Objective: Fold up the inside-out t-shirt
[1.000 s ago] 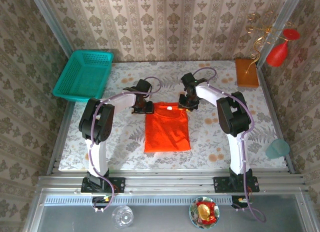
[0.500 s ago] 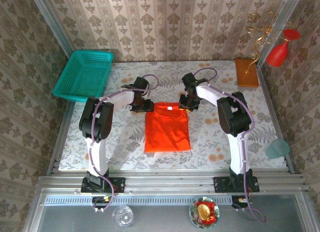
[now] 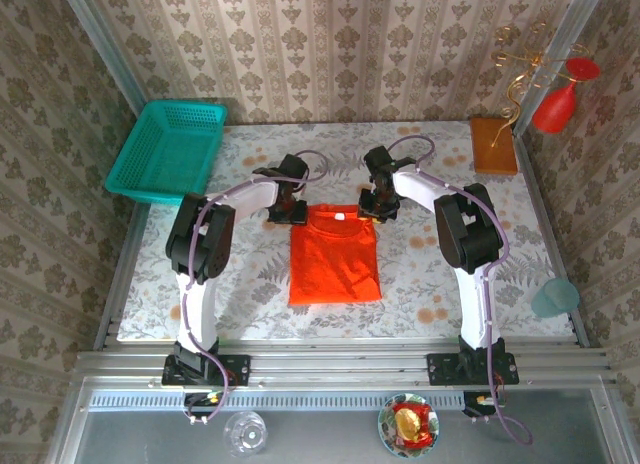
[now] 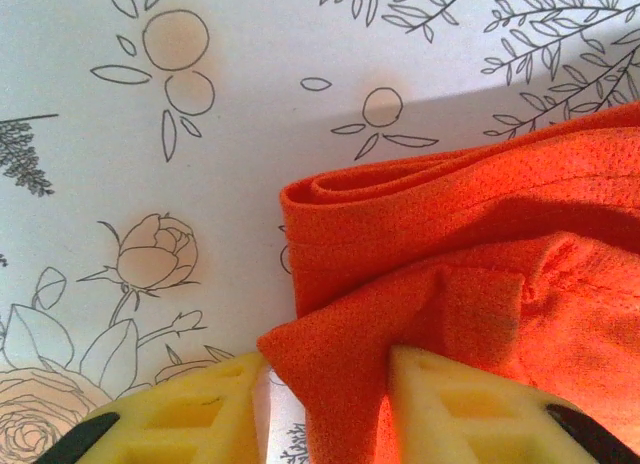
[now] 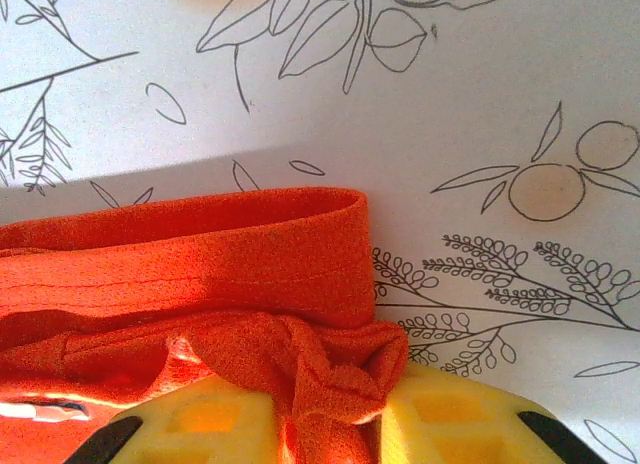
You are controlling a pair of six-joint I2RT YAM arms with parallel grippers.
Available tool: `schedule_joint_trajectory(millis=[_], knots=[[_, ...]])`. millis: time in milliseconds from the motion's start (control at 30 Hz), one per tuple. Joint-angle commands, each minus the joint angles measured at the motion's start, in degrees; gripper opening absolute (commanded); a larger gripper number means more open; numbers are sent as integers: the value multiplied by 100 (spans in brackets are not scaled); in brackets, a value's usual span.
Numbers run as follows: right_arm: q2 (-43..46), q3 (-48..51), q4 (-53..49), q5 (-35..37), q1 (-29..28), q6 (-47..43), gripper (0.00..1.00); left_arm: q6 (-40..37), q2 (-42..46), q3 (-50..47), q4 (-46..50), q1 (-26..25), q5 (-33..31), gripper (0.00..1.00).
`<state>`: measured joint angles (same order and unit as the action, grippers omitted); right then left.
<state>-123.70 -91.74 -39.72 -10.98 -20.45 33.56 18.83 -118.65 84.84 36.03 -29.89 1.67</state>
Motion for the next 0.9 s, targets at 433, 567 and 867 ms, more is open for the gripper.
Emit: schedule_joint_trajectory(millis=[433,567,867], knots=[[-35,266,59,-123,-56,4,17,-64,-640,-44,-157,-329,476,10],[248,524,468,-53,-56,45,6,-64,-399,-214,-382,-223,500,0],[1351,662,1153,437,-22,-303,0,-140,705,-419,-922,271,698,0]])
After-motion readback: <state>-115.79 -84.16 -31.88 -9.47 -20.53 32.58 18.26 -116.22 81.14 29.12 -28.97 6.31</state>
